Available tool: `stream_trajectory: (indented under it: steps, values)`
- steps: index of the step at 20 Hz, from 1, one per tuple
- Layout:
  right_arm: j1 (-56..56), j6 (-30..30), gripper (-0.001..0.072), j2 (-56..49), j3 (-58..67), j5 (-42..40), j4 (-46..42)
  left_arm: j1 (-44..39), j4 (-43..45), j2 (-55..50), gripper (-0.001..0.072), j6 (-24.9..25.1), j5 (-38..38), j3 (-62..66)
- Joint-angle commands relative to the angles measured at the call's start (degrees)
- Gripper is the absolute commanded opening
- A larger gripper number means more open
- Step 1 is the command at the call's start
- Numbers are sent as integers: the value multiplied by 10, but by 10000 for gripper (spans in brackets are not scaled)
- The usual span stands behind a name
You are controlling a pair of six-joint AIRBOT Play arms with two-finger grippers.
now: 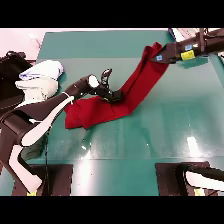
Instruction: Fold the shirts.
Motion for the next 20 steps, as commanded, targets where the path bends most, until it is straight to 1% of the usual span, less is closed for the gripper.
stream_trajectory:
  steps: [1,3,5,7,9,10,11,12,13,15,16,18,20]
  values:
    - [70,20,14,1,20,-35,0,13,58,12,24,-1,-44,50]
    - [106,25,14,-4,20,-52,0,53,114,42,24,-19,-91,82]
    - [151,26,14,-18,20,-88,0,109,135,87,25,-19,-127,103]
    - [211,26,15,-43,20,-144,7,170,139,141,25,-10,-153,117]
    - [282,23,15,-82,20,-220,47,229,149,204,25,-10,-153,121]
    - [320,5,51,-108,20,-268,67,256,154,236,25,-10,-151,121]
    - [354,-17,217,-135,20,-316,91,277,156,263,25,-10,-152,121]
    - [386,-32,332,-163,21,-361,123,297,158,287,25,-10,-153,121]
    - [406,-52,340,-191,33,-374,139,311,163,305,25,-10,-153,121]
    - [418,-59,338,-224,63,-353,110,326,168,329,25,-10,-160,121]
    - [410,-55,336,-226,64,-343,76,329,168,333,25,-6,-168,121]
    - [370,-19,336,-223,64,-289,8,324,167,331,25,5,-190,121]
    - [308,-17,336,-208,36,-226,-9,311,167,327,25,12,-198,119]
